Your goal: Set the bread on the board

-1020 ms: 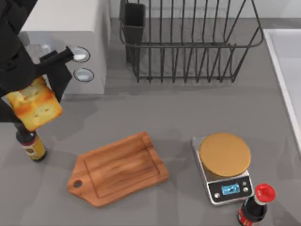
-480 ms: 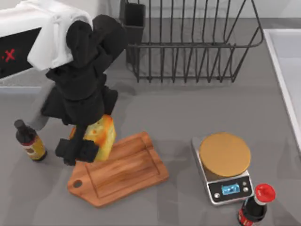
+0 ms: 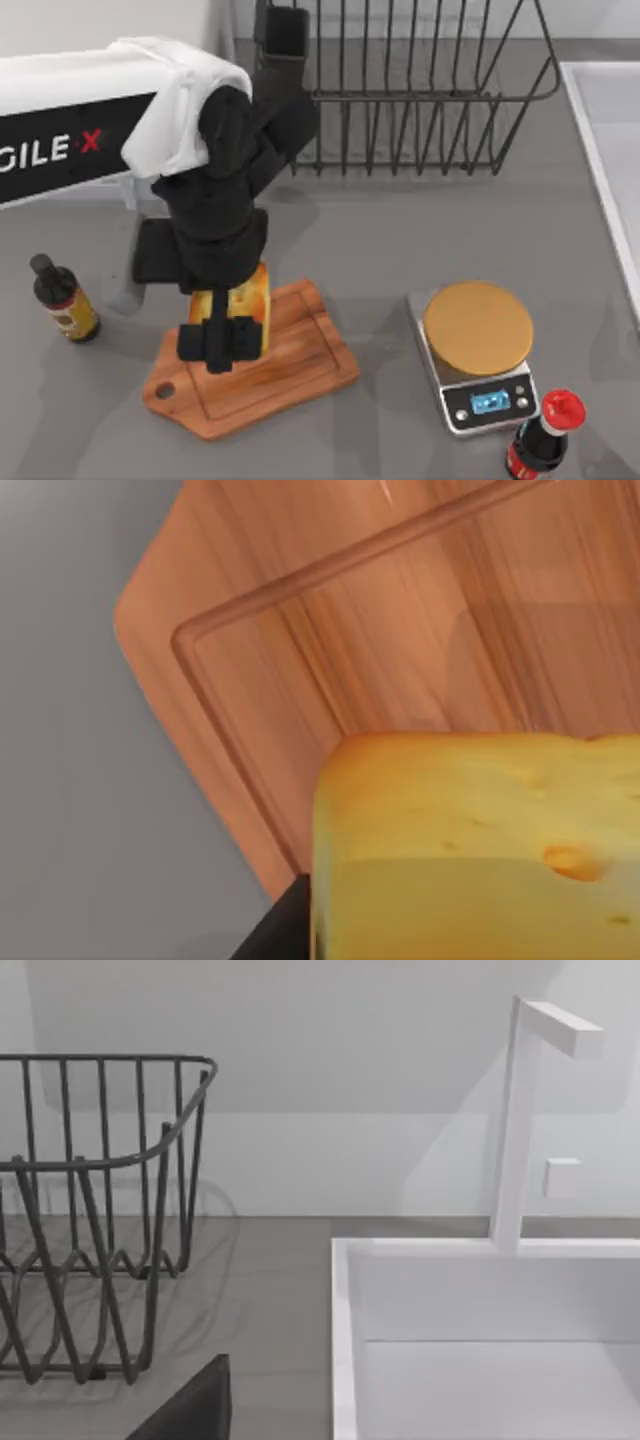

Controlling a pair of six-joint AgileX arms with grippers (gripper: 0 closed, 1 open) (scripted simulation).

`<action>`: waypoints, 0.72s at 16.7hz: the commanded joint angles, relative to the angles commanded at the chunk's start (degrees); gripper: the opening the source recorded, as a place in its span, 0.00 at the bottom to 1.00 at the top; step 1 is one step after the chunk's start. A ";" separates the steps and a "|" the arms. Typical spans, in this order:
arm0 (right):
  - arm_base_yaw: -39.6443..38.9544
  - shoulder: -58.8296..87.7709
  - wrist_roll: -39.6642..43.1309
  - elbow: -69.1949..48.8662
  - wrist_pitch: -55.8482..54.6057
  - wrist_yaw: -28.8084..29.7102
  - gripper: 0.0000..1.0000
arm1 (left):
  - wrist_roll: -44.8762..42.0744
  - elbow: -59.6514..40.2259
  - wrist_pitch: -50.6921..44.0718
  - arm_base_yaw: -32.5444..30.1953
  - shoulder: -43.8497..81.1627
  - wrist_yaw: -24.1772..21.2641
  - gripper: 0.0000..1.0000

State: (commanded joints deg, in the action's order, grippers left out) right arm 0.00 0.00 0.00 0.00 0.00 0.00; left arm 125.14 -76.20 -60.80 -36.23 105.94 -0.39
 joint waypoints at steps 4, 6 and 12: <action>0.00 0.00 0.00 0.00 0.00 0.00 1.00 | -0.17 -0.11 -0.12 0.28 -0.24 -0.06 0.00; 0.00 0.00 0.00 0.00 0.00 0.00 1.00 | -0.06 0.16 0.34 0.27 0.01 -0.06 0.00; 0.00 0.00 0.00 0.00 0.00 0.00 1.00 | 0.06 2.91 4.58 0.21 1.61 -0.02 0.00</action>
State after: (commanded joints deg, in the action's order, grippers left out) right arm 0.00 0.00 0.00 0.00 0.00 0.00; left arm 125.20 -73.29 -56.22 -36.02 107.54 -0.41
